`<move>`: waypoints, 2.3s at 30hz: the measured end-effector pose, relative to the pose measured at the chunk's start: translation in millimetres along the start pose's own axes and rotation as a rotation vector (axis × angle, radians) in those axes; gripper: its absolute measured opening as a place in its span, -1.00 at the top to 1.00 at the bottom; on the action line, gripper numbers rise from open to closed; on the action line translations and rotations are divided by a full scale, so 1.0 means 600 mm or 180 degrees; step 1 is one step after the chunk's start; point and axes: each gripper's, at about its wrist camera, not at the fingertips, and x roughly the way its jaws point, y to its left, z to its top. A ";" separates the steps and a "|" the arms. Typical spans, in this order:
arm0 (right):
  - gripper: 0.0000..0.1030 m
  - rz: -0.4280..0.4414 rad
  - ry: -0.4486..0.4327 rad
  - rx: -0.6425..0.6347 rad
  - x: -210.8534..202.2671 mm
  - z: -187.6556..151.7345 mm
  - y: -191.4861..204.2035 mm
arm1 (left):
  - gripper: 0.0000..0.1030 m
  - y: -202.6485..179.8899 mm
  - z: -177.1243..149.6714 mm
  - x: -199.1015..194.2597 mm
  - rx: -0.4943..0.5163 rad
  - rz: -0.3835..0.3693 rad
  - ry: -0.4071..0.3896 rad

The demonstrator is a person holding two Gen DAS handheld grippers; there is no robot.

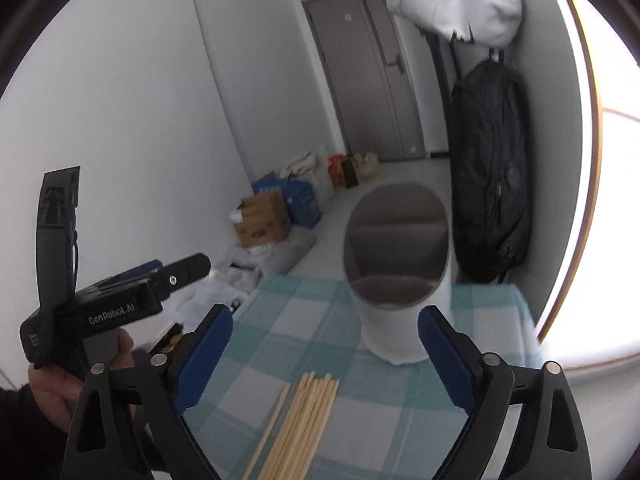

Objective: Organize utensils
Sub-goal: 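Lower the right gripper onto the chopstick pile and close on several chopsticks, then lower the left gripper and grasp one chopstick while the right gripper lifts its chopsticks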

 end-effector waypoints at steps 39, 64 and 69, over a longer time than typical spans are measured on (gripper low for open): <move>0.94 -0.0286 0.1955 0.0175 0.210 -0.036 0.010 | -0.99 0.139 -0.030 0.049 -0.0425 0.0137 0.0715; 0.94 -0.0026 -0.0224 0.0531 -0.025 0.032 -0.046 | -0.60 -0.008 -0.162 0.131 0.0621 0.0175 0.2256; 0.94 0.0019 -0.0360 0.0491 -0.046 0.034 -0.040 | -0.55 -0.001 -0.149 0.145 0.0530 0.0206 0.2277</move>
